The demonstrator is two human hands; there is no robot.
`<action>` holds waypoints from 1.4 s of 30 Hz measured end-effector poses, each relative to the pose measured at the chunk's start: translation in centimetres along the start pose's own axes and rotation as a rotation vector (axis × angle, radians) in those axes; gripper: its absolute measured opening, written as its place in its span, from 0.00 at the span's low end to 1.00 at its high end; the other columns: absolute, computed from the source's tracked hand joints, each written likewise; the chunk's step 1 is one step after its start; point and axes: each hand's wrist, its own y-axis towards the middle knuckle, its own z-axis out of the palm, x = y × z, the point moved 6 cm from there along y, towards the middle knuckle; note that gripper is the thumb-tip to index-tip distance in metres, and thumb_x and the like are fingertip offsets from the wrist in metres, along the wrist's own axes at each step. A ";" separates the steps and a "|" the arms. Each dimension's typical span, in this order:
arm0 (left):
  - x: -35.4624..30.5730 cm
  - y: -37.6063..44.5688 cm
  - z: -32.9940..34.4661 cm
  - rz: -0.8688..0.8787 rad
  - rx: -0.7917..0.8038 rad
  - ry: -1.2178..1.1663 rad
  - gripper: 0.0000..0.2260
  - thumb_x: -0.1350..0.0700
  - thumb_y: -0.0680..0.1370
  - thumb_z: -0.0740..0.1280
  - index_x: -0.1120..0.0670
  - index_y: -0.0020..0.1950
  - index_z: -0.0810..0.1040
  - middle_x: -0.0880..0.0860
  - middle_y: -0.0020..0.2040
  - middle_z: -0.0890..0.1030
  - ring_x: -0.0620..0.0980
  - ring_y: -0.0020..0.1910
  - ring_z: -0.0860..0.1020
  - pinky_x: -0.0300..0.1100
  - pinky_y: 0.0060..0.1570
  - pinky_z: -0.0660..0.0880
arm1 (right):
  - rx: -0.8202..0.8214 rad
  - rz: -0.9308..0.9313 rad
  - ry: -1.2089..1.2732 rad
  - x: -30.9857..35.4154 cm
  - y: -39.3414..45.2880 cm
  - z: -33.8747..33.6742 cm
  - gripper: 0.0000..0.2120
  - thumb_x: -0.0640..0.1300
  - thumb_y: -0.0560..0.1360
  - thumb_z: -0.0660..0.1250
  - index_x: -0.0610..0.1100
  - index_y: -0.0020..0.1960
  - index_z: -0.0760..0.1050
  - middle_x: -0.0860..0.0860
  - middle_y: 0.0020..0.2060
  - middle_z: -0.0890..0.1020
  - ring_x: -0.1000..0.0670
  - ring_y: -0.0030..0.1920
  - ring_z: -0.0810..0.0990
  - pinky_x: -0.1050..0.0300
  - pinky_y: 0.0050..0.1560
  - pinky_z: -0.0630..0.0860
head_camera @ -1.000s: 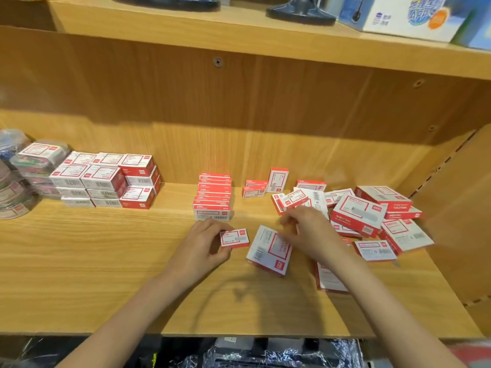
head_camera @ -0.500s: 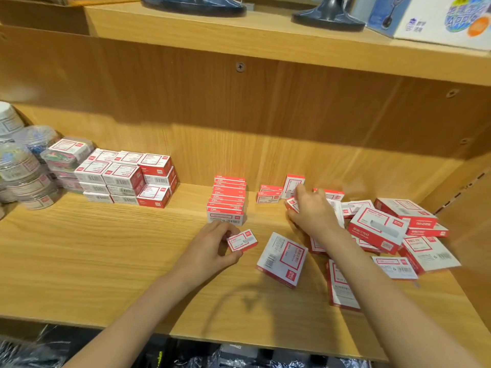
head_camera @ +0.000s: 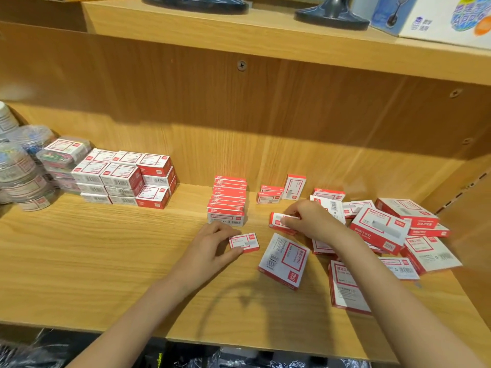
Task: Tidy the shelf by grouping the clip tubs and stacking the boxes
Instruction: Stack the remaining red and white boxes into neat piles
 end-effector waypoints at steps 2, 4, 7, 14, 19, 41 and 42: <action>-0.2 0.2 -0.1 0.009 0.017 0.009 0.15 0.49 0.74 0.69 0.50 0.58 0.78 0.45 0.52 0.73 0.43 0.54 0.69 0.25 0.51 0.61 | 0.079 -0.001 -0.035 0.3 0.1 0.5 0.14 0.46 0.78 0.61 0.47 0.33 0.71 0.52 0.34 0.72 0.54 0.35 0.71 0.62 0.33 0.64; -0.3 0.2 -0.3 0.016 0.025 -0.007 0.13 0.52 0.73 0.70 0.50 0.57 0.79 0.45 0.52 0.73 0.43 0.53 0.69 0.24 0.51 0.61 | 0.089 -0.029 -0.041 0.3 0.2 0.9 0.08 0.47 0.77 0.62 0.47 0.40 0.73 0.52 0.40 0.74 0.52 0.41 0.72 0.62 0.37 0.66; -0.3 0.1 -0.7 0.030 0.013 -0.026 0.13 0.53 0.72 0.71 0.50 0.56 0.79 0.46 0.52 0.74 0.43 0.53 0.71 0.27 0.51 0.64 | 0.029 -0.067 -0.037 0.8 -0.2 0.7 0.05 0.46 0.74 0.67 0.46 0.46 0.74 0.51 0.44 0.76 0.50 0.46 0.73 0.60 0.42 0.68; -0.3 -0.3 -1.6 0.068 -0.057 -0.011 0.13 0.56 0.72 0.71 0.50 0.56 0.79 0.42 0.50 0.73 0.39 0.48 0.69 0.24 0.46 0.63 | -0.404 -0.175 -0.105 2.5 2.1 0.9 0.18 0.41 0.72 0.69 0.38 0.59 0.70 0.43 0.56 0.69 0.45 0.60 0.67 0.57 0.58 0.64; -0.3 -0.4 -2.3 0.074 -0.087 -0.013 0.12 0.60 0.72 0.71 0.52 0.54 0.79 0.44 0.50 0.74 0.37 0.46 0.71 0.23 0.47 0.65 | -0.497 -0.149 -0.067 1.6 2.9 1.1 0.20 0.41 0.70 0.71 0.36 0.57 0.69 0.41 0.56 0.69 0.43 0.59 0.67 0.54 0.57 0.66; -1.4 4.3 -2.3 0.042 -0.347 0.156 0.17 0.46 0.71 0.59 0.54 0.52 0.78 0.52 0.55 0.76 0.49 0.55 0.67 0.44 0.54 0.61 | -0.398 -0.127 0.066 0.5 0.4 0.6 0.27 0.39 0.68 0.72 0.41 0.64 0.67 0.47 0.57 0.66 0.48 0.51 0.74 0.54 0.52 0.74; -1.3 4.3 -2.2 0.040 -0.336 0.162 0.18 0.46 0.71 0.59 0.54 0.53 0.78 0.53 0.57 0.76 0.50 0.57 0.66 0.45 0.56 0.61 | -0.395 -0.132 0.047 0.7 0.7 0.8 0.30 0.39 0.68 0.72 0.41 0.67 0.65 0.45 0.59 0.66 0.46 0.53 0.74 0.52 0.53 0.74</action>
